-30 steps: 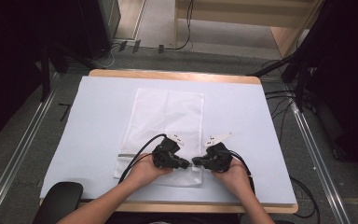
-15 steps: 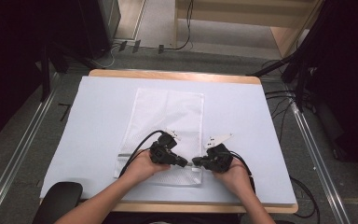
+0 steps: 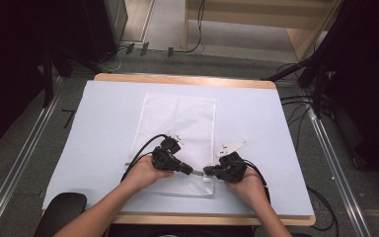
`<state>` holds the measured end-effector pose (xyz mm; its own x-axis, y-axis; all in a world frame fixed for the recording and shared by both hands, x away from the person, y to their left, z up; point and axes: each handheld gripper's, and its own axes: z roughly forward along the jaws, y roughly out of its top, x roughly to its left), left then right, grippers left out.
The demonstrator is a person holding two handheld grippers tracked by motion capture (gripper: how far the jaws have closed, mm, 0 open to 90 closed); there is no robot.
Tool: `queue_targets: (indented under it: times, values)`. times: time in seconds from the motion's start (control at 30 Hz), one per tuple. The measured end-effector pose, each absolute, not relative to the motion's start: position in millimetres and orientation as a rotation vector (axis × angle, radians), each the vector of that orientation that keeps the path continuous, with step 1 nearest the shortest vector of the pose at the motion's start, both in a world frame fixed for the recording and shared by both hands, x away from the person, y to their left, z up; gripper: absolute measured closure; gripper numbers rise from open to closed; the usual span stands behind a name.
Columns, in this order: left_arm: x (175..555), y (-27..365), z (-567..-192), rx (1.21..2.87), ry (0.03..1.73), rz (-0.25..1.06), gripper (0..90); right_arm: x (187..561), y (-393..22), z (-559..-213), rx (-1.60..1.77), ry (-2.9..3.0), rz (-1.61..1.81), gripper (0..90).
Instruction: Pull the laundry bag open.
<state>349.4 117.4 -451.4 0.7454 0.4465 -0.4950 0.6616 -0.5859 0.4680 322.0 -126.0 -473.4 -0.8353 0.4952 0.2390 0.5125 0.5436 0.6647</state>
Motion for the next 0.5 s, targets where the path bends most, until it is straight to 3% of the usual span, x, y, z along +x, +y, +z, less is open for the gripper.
queue_targets:
  times: [0.5]
  values:
    - [353,146,-442,2.291,0.852,-0.427,88.1,324,-126,-473,-0.884,-2.728,-1.177,90.0]
